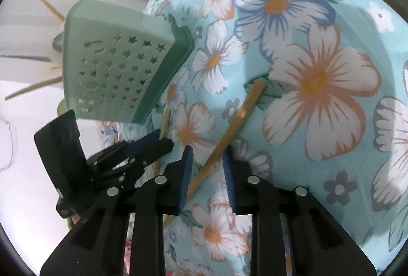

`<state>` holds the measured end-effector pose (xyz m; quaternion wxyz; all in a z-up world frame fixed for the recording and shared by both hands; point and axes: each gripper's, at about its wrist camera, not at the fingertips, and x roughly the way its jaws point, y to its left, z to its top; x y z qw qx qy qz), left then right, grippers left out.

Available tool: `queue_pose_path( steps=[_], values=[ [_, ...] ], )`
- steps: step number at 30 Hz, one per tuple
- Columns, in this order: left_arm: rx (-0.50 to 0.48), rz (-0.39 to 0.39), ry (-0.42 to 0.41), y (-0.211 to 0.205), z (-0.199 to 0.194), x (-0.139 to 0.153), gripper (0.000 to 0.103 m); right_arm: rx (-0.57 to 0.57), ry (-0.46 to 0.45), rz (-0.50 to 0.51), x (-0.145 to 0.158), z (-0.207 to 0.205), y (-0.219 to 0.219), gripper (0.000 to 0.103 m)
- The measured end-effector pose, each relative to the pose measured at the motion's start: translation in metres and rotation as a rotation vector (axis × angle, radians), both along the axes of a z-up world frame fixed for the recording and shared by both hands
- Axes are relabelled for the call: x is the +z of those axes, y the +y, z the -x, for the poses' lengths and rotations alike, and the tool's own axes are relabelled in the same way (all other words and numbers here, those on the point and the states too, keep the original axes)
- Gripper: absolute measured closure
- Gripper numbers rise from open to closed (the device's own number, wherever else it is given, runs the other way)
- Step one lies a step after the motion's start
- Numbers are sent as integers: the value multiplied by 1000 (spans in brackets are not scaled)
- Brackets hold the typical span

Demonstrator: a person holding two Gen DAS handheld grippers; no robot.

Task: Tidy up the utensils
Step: 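Grasp a wooden chopstick with the left gripper while the right grasps another, then lift both held chopsticks upright above the green holder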

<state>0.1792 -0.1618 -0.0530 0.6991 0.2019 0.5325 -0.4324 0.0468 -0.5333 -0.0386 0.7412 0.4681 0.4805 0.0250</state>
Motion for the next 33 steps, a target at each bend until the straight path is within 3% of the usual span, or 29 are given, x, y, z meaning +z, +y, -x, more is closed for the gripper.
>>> queue_pose_path(
  steps=[7, 17, 24, 33],
  values=[
    [5, -2, -37, -21, 8, -5, 96, -37, 8, 32, 2, -3, 1, 90],
    [11, 49, -98, -5, 29, 6, 97, -3, -39, 157, 12, -20, 22, 92],
    [46, 165, -145, 22, 36, 51, 97, 35, -171, 268, 48, -11, 31, 94],
    [124, 409, -323, 78, 54, 157, 97, 83, -371, 451, 114, 3, 54, 98]
  ],
)
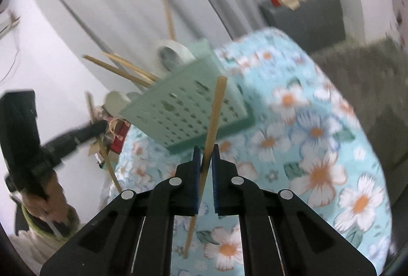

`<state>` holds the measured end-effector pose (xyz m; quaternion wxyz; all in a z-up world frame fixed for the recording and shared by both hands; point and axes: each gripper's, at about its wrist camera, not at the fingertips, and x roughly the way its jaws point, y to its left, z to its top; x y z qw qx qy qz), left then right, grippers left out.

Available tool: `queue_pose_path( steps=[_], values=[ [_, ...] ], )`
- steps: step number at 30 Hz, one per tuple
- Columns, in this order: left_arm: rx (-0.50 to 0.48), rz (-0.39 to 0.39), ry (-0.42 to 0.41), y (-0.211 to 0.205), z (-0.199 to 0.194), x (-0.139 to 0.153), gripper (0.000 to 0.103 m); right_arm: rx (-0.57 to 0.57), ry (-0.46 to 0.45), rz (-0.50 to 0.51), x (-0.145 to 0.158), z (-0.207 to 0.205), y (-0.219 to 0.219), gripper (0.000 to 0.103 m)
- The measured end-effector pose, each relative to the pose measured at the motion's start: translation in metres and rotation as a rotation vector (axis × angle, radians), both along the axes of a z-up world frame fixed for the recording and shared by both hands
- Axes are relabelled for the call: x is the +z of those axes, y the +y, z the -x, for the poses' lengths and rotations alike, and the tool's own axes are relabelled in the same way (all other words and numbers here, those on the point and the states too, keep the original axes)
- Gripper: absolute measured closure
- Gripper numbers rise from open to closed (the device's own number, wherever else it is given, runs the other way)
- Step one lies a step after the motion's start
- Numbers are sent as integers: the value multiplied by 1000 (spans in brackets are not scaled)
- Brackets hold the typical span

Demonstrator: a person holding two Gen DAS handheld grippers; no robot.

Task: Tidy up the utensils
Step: 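Lift both held chopsticks upright above the green holder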

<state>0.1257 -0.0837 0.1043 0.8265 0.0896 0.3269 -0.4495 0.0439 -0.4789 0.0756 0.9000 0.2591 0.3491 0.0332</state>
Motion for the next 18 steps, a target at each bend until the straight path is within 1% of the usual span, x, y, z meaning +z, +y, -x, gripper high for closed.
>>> queue_pose_path(
  steps=[2, 3, 6, 10, 12, 13, 15, 18],
  values=[
    [24, 50, -43, 9, 2, 20, 97, 6, -28, 27, 11, 6, 0, 99],
    [41, 90, -74, 15, 3, 33, 97, 7, -41, 44, 14, 6, 2, 99],
    [76, 162, -132, 26, 2, 59, 97, 13, -66, 79, 20, 7, 5, 99],
    [123, 291, -190, 41, -3, 94, 97, 15, -78, 81, 21, 7, 4, 99],
    [141, 349, -212, 46, -4, 106, 97, 14, -83, 79, 22, 7, 3, 99],
    [155, 393, -231, 48, -6, 114, 97, 15, -86, 78, 23, 8, 3, 99],
    [178, 430, -267, 50, -7, 123, 97, 13, -90, 75, 25, 8, 2, 99],
    [221, 460, -315, 47, -12, 131, 97, 12, -94, 68, 25, 7, 1, 99]
  ],
)
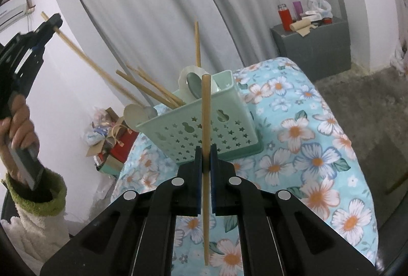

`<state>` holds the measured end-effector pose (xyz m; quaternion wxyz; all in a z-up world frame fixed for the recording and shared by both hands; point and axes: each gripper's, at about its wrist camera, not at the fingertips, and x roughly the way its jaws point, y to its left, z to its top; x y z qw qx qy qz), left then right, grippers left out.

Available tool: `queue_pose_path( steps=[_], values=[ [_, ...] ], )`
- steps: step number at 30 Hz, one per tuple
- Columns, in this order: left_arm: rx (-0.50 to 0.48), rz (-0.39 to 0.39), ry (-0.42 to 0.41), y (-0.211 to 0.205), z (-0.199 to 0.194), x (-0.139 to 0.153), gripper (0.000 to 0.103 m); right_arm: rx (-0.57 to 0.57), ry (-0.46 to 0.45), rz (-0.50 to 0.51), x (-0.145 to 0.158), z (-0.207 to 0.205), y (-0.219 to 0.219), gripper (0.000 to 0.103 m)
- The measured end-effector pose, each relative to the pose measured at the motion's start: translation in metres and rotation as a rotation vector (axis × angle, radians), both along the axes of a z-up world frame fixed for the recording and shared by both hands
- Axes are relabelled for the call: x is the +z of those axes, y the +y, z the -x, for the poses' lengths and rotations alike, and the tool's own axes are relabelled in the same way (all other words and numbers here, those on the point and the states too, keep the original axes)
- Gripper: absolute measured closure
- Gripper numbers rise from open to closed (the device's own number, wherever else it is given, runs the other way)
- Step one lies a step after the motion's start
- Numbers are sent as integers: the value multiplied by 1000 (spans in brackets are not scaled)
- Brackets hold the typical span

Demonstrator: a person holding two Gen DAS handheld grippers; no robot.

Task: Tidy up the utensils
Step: 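Lift both held chopsticks upright above the green holder, then lower the chopstick into the holder and open the left gripper, then lower the held chopstick into the green holder and open the right gripper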

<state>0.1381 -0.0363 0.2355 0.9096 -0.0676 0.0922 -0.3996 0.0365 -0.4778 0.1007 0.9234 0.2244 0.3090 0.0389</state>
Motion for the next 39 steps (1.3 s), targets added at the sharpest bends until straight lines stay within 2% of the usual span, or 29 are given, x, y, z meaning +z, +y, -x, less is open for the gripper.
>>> queue_pose_path(
  steps=[7, 13, 19, 27, 28, 30, 32, 35, 39],
  values=[
    [111, 50, -47, -5, -21, -3, 97, 2, 8, -12, -2, -1, -1, 99],
    [137, 94, -38, -10, -37, -10, 97, 3, 19, -27, -5, -3, -2, 99],
    [150, 21, 14, -33, -62, -40, 97, 4, 18, -27, -5, -3, -1, 99],
    [89, -14, 169, -39, -90, -84, 97, -2, 24, -23, -4, -3, -4, 99],
    [87, -15, 177, -38, -90, -85, 95, -4, 24, -20, -4, -3, -4, 99],
    [84, -7, 186, -36, -89, -86, 83, -5, 22, -15, -3, -4, -4, 99],
    [86, 4, 174, -32, -85, -84, 62, -5, 13, -8, 0, -3, -4, 99],
    [102, 18, 147, -24, -74, -80, 48, -4, -15, 11, 9, -3, -3, 99],
    [127, 44, 139, -5, -58, -75, 37, -2, -81, 59, 33, -3, -2, 99]
  ],
)
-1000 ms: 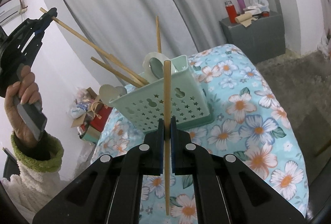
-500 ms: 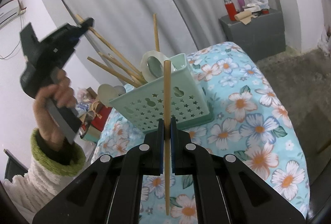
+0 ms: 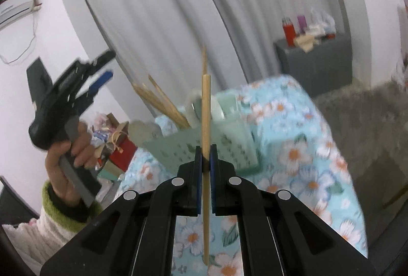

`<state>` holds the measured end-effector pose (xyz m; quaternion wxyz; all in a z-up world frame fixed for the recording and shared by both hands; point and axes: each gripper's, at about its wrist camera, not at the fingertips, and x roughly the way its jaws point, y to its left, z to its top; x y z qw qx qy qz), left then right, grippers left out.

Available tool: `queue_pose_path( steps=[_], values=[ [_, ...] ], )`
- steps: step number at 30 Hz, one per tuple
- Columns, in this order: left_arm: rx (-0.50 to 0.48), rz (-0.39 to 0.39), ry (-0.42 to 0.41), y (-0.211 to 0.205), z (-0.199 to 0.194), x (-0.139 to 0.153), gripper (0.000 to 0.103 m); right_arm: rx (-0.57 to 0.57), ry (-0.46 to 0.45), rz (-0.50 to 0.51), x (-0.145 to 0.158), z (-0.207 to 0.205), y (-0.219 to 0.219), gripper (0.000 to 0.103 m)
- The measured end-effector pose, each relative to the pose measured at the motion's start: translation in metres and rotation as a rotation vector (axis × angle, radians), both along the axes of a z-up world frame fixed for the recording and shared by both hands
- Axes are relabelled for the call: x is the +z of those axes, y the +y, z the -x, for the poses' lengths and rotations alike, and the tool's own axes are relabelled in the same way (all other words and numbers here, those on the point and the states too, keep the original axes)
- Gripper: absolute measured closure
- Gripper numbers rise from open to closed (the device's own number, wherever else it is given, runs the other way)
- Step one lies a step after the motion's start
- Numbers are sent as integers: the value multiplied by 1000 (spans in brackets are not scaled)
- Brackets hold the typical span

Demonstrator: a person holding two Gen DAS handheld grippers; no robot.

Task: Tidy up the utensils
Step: 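Lower the held chopstick into the green holder and open the right gripper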

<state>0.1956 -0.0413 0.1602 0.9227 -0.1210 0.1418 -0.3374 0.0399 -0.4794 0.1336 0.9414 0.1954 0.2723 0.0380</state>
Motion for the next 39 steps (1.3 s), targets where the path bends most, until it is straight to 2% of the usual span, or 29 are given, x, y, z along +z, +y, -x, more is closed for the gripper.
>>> queue_pose_path(
  steps=[3, 7, 14, 20, 25, 32, 34, 37, 39],
  values=[
    [18, -15, -2, 14, 18, -2, 31, -5, -74, 57, 25, 0, 2, 99],
    [42, -75, 13, 27, 37, -15, 25, 5, -184, 94, 62, 1, 2, 99],
    [10, -191, 63, 31, 74, -63, 18, -30, -388, 217, 126, -5, 9, 99],
    [-29, -232, 126, 29, 92, -97, 16, -8, -473, 245, 152, -38, 17, 99],
    [-42, -267, 131, 26, 102, -110, 15, 26, -456, 234, 137, -80, 20, 99],
    [-28, -273, 133, 30, 100, -114, 14, 63, -367, 235, 82, -117, 22, 99],
    [-20, -270, 143, 32, 98, -115, 14, 55, -317, 275, 61, -124, 23, 99],
    [-9, -267, 159, 33, 96, -117, 14, 87, -250, 267, 39, -125, 18, 97],
    [0, -266, 168, 34, 96, -117, 14, 92, -226, 269, 34, -122, 21, 87]
  ],
)
